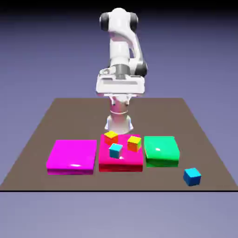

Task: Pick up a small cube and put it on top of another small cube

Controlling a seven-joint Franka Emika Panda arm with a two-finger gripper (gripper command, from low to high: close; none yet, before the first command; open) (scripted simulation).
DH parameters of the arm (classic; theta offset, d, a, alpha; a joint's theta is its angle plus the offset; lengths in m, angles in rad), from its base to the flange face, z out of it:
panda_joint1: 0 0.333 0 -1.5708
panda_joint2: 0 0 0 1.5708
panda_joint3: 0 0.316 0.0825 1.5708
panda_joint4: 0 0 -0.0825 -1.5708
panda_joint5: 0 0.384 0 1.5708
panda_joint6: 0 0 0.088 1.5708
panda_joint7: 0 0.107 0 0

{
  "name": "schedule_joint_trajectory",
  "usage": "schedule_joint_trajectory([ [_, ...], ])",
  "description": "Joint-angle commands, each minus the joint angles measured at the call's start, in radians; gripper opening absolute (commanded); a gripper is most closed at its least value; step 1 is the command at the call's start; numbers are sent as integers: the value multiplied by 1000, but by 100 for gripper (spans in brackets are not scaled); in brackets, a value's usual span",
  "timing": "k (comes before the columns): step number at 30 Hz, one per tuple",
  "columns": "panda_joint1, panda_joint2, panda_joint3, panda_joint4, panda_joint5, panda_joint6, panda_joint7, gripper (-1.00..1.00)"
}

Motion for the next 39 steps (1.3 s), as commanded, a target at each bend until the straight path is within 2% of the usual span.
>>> schedule_joint_trajectory([
  [1,-7,29,19,16,-4,-8,44,0],
  [39,-283,1125,722,612,-152,-314,1696,0],
])
